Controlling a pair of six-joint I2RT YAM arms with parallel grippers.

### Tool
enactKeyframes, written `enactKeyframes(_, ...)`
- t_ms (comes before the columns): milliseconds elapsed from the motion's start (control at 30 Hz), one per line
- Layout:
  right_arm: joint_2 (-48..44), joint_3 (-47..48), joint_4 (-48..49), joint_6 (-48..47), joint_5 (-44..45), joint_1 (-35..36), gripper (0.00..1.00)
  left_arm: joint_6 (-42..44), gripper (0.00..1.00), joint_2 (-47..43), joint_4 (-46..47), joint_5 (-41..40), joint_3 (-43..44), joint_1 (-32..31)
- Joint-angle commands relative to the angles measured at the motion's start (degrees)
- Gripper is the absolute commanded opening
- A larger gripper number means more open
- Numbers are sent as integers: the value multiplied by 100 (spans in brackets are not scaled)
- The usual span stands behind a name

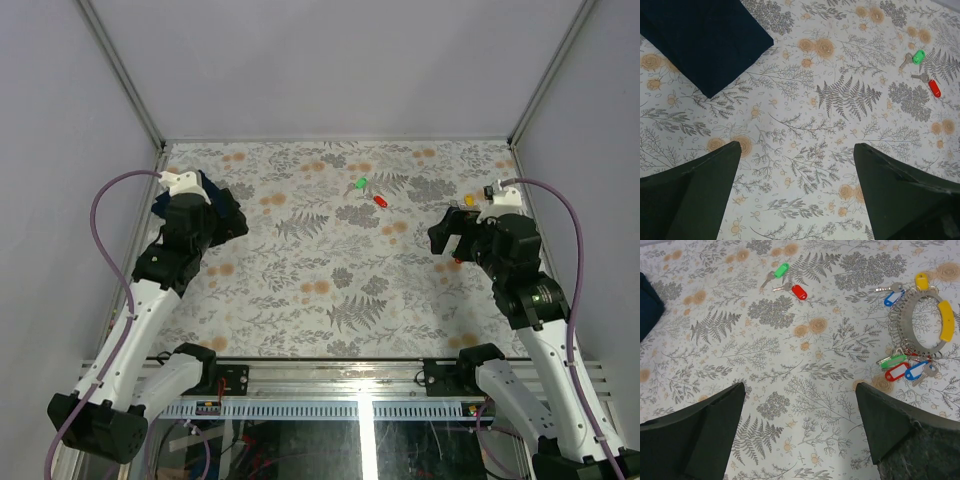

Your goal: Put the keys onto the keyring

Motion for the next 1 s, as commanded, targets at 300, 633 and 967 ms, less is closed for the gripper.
enactKeyframes(300, -113, 435, 405, 150, -301, -41, 99, -204, 100, 89, 558, -412, 124, 62)
enactKeyframes(633, 1357, 1023, -427, 174, 122, -43, 100, -140, 100, 151, 853, -435, -49, 79)
enactKeyframes(967, 3186, 1426, -212, 106, 656, -408, 99, 197, 100, 360, 874, -247, -169, 86)
